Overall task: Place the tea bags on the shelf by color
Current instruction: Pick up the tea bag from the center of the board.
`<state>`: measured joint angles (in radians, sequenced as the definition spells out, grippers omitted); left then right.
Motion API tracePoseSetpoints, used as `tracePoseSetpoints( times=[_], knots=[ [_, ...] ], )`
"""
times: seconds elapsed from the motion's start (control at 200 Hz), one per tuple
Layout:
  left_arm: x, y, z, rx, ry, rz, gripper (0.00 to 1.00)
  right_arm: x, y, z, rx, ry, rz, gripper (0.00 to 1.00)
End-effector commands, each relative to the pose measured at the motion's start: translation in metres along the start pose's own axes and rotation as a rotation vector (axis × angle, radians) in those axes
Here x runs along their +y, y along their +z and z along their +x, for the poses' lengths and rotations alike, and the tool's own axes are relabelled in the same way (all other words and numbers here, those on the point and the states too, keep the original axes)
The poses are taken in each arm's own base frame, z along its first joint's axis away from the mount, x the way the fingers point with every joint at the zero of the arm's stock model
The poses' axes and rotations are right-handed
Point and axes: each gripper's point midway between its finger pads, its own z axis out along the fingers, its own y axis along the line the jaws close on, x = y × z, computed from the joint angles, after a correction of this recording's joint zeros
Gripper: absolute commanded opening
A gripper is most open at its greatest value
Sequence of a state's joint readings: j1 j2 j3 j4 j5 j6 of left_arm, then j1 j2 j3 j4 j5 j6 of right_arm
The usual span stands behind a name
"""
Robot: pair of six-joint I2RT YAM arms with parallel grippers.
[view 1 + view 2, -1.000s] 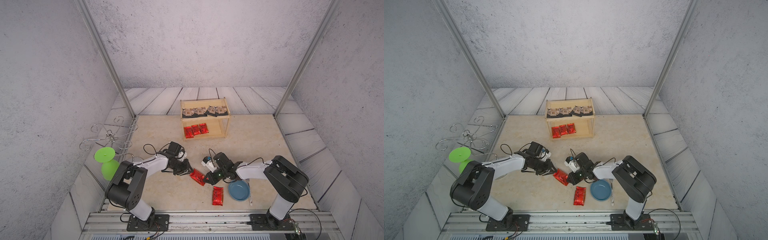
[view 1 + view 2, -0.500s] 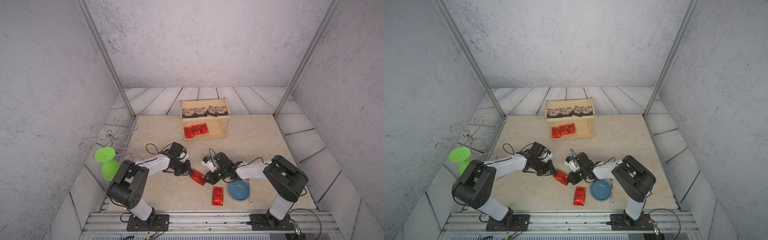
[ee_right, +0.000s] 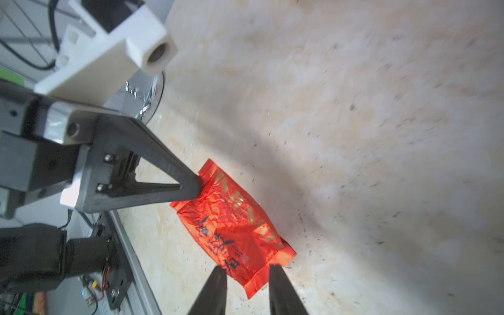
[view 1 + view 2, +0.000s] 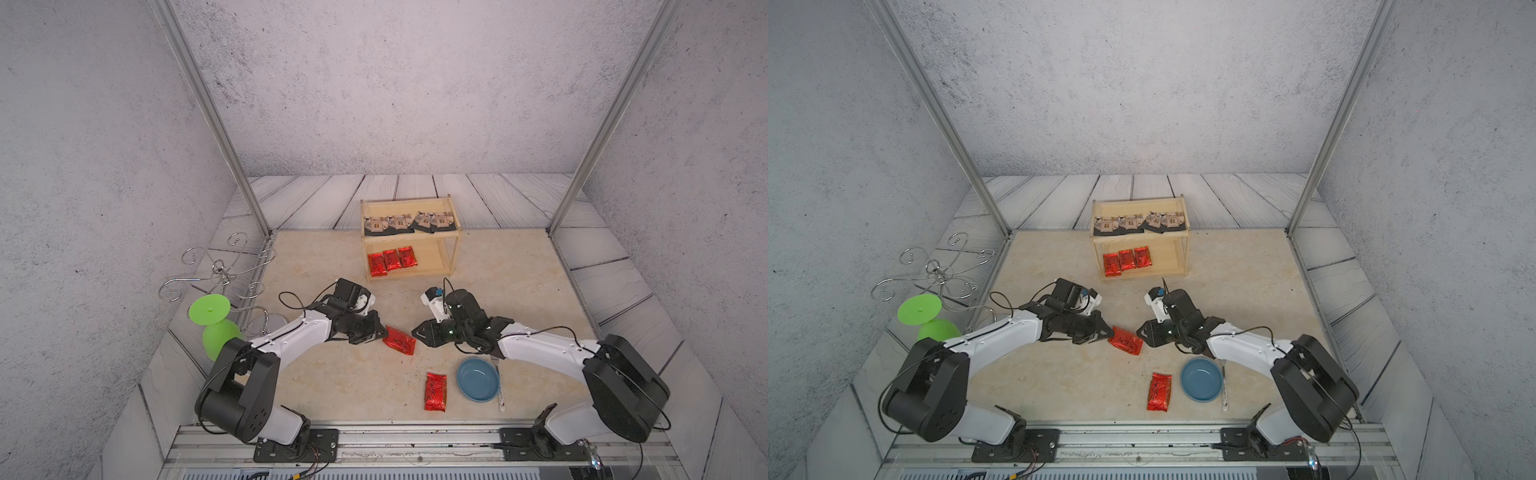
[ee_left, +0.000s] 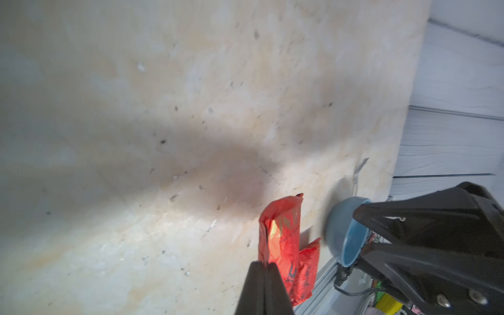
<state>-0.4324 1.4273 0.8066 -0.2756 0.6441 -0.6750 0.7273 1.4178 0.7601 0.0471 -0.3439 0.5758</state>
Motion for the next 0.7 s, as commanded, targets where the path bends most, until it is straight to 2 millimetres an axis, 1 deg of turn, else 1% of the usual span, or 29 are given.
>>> tracePoseSetpoints(
  times=[0.0,0.13,0.295,0.48,0.696],
  knots=[
    [-0.023,-0.017,-0.019,-0.089,-0.019,0.117,0.00,-0.019,-0.017,-0.008,-0.086,0.223,0.098,0.39],
    [-0.041,-0.030,-0.032,-0.142,-0.027,0.218,0.00,-0.006,-0.026,-0.026,-0.140,0.343,-0.026,0.47],
    [-0.053,-0.040,-0.037,-0.177,-0.027,0.286,0.00,0.003,-0.029,-0.042,-0.129,0.466,-0.167,0.48],
    [-0.056,-0.047,-0.039,-0.198,-0.035,0.322,0.00,0.011,-0.022,-0.056,-0.116,0.549,-0.335,0.38],
    [-0.056,-0.049,-0.041,-0.206,-0.048,0.340,0.00,0.016,-0.019,-0.058,-0.107,0.564,-0.388,0.25]
  ],
)
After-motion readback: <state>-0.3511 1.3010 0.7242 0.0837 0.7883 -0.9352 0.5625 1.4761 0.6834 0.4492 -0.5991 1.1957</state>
